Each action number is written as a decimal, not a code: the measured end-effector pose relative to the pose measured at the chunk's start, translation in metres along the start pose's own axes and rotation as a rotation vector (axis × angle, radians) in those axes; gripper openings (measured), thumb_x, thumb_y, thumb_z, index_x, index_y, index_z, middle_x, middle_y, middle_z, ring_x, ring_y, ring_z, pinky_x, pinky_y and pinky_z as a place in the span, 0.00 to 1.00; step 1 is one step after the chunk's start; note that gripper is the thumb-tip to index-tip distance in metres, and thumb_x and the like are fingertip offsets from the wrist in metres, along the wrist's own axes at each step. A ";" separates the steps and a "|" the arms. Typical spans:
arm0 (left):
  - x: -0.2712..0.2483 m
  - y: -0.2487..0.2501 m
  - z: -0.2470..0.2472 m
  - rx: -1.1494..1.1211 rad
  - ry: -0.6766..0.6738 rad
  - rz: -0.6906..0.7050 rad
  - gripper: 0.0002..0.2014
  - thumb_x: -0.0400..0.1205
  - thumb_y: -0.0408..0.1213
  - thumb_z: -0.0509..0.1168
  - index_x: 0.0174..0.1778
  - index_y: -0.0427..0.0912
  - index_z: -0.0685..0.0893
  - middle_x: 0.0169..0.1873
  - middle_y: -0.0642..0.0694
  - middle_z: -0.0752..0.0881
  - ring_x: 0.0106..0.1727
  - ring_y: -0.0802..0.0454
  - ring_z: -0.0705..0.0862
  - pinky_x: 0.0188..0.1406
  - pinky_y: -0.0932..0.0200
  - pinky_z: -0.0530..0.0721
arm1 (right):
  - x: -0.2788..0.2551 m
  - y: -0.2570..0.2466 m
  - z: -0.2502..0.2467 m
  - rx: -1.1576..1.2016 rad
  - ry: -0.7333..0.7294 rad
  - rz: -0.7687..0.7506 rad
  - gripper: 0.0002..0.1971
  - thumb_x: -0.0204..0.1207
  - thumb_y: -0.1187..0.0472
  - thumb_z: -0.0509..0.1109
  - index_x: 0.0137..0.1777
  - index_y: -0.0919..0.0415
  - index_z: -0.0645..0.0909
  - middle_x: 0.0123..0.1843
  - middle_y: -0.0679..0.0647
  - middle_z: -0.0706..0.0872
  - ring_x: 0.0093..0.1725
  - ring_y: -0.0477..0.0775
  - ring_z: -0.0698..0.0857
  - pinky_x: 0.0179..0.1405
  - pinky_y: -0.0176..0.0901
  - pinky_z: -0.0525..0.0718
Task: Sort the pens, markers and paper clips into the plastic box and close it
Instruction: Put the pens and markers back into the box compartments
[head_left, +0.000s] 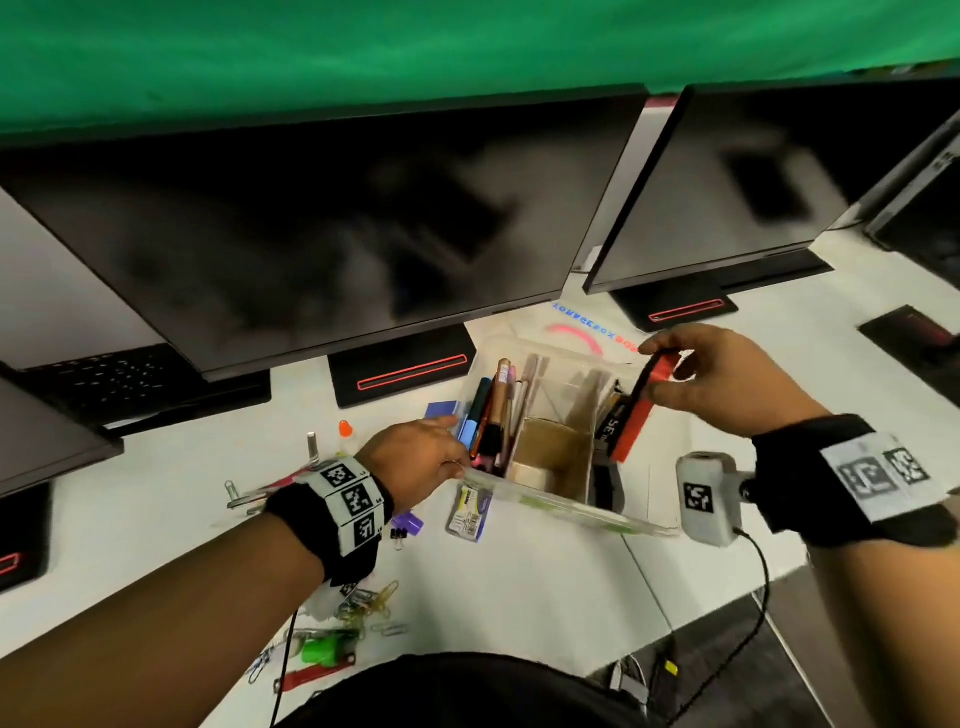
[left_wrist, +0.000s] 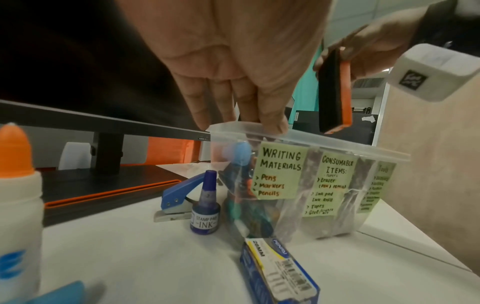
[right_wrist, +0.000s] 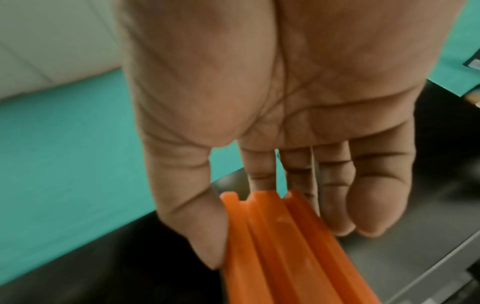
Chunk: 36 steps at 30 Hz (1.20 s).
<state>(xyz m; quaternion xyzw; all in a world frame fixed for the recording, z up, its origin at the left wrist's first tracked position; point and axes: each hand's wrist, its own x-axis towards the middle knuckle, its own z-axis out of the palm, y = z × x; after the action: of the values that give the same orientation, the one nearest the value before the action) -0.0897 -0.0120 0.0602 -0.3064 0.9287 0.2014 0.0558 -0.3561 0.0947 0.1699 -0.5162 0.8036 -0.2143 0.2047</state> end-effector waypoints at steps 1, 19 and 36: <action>0.001 0.001 -0.001 0.000 -0.002 -0.004 0.15 0.85 0.45 0.58 0.64 0.52 0.83 0.73 0.54 0.77 0.81 0.59 0.62 0.77 0.57 0.66 | 0.006 0.005 0.000 -0.098 -0.007 0.022 0.18 0.65 0.65 0.77 0.55 0.55 0.84 0.49 0.54 0.86 0.40 0.54 0.82 0.37 0.34 0.77; -0.004 0.005 0.004 -0.091 -0.011 -0.090 0.13 0.85 0.43 0.58 0.61 0.50 0.84 0.78 0.49 0.71 0.81 0.55 0.62 0.77 0.55 0.65 | 0.063 0.046 0.073 -0.687 -0.294 0.277 0.13 0.72 0.65 0.72 0.55 0.67 0.80 0.52 0.61 0.86 0.56 0.63 0.86 0.53 0.48 0.81; -0.012 -0.040 -0.005 -0.138 0.276 -0.148 0.14 0.85 0.38 0.57 0.63 0.49 0.83 0.69 0.53 0.79 0.73 0.54 0.72 0.73 0.62 0.65 | 0.047 -0.007 0.081 -0.589 -0.211 0.059 0.16 0.73 0.58 0.69 0.60 0.58 0.80 0.58 0.57 0.83 0.57 0.59 0.83 0.55 0.46 0.82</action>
<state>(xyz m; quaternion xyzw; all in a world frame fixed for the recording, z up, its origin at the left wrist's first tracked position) -0.0562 -0.0364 0.0536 -0.4017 0.8864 0.2163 -0.0789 -0.3244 0.0383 0.1014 -0.5491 0.8201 0.0883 0.1347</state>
